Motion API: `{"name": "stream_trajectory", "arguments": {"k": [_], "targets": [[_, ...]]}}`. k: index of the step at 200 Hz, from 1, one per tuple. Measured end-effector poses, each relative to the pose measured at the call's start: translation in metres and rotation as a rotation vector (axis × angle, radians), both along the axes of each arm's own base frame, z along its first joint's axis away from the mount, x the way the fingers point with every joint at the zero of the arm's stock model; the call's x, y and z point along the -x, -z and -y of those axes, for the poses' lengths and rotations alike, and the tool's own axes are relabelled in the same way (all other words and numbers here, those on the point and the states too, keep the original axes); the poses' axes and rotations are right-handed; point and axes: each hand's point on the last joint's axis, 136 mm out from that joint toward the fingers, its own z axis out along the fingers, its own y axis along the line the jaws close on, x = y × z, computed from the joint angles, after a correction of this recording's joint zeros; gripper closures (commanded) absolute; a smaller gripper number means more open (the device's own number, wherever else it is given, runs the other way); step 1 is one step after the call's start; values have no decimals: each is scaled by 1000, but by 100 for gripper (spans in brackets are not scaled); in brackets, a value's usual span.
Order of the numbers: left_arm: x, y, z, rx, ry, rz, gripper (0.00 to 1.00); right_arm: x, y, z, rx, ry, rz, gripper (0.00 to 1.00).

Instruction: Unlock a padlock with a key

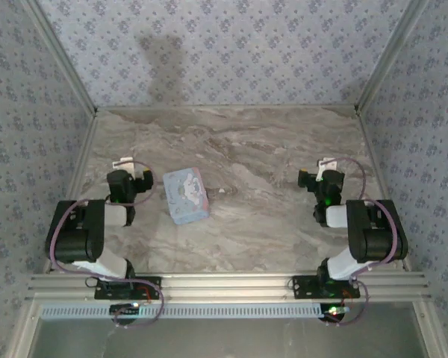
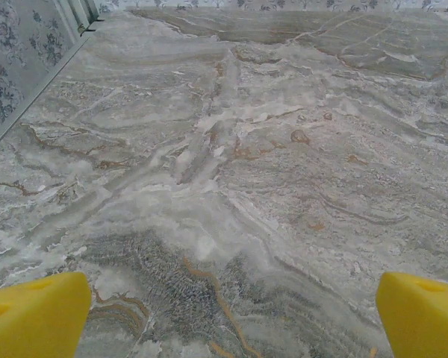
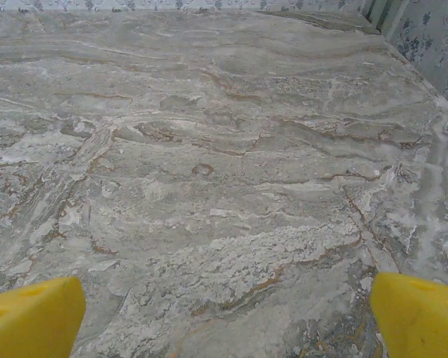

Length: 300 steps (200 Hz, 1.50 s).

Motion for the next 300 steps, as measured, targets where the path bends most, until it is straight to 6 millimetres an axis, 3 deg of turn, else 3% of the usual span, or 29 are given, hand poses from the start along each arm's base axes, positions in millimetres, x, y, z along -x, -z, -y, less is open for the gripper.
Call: {"name": "stream_trajectory", "arguments": {"k": [168,200,232,258,281,300], "targets": [[0,0,1,5,8,-2,2,0,-1,-1,0,-2,-17,0],[3,-11,-4,10,-23,-32,2,-3,-30,-1,2,0,-3,0],[-5,-65,-9,94,-92,22,2,2,-75,-3,-48,13,72,0],[-10,-94,-16,279,-160,50,2,14,-97,2,-283,94,66,0],[-8,-88,1,425,-139,-7,3,18,-104,9,-469,125,51,0],[0,-74,29,525,-87,-92,4,28,-97,-8,-561,87,-11,2]]}}
